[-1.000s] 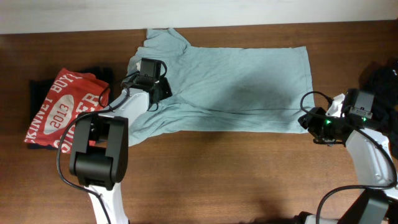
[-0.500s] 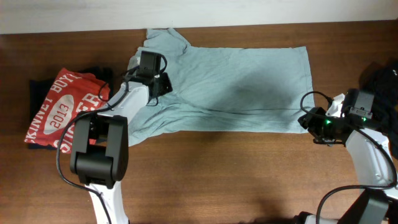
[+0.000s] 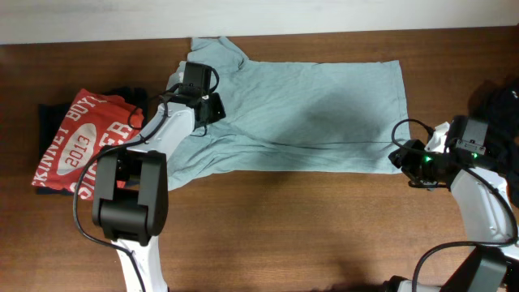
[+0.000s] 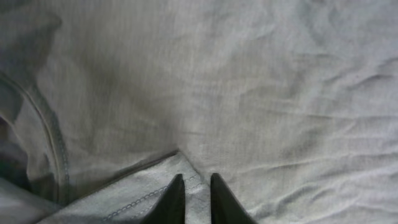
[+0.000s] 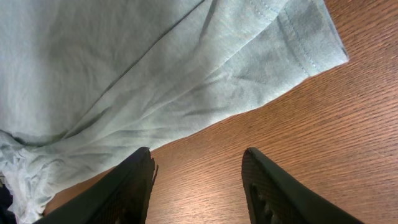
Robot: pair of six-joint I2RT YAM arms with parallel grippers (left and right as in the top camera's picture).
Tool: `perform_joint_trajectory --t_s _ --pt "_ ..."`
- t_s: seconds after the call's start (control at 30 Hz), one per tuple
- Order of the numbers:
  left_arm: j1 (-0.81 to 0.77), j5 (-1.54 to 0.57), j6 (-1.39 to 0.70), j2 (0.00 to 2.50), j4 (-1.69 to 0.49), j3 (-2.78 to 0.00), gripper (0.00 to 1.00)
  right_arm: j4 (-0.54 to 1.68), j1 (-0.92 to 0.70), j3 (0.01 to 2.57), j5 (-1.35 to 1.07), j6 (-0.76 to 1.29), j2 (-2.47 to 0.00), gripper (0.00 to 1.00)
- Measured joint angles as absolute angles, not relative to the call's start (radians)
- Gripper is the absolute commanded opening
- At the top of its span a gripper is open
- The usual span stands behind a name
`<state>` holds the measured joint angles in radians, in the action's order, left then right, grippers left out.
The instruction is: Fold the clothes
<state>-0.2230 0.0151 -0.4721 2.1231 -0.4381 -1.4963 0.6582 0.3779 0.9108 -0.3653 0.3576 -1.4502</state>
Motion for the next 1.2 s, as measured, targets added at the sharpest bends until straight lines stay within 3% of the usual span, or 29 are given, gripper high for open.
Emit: perform_joint_trajectory --t_s 0.07,0.3,0.4,0.57,1.2 --pt "-0.223 0.015 -0.477 2.129 -0.438 -1.496 0.34 0.658 0.378 0.911 -0.365 0.358 -1.450 0.50" --pt "-0.223 0.013 -0.484 2.170 -0.434 -1.506 0.32 0.658 0.378 0.911 -0.365 0.358 -1.450 0.50" --pt "-0.223 0.014 -0.483 2.172 -0.433 -1.506 0.14 0.659 0.378 0.911 -0.365 0.358 -1.450 0.50" --pt "-0.223 0.014 -0.485 2.177 -0.430 -1.506 0.01 0.659 0.378 0.911 -0.365 0.358 -1.450 0.50" --pt "-0.225 0.014 -0.455 2.192 -0.540 -1.609 0.01 0.662 0.378 0.911 -0.365 0.358 -1.450 0.50"
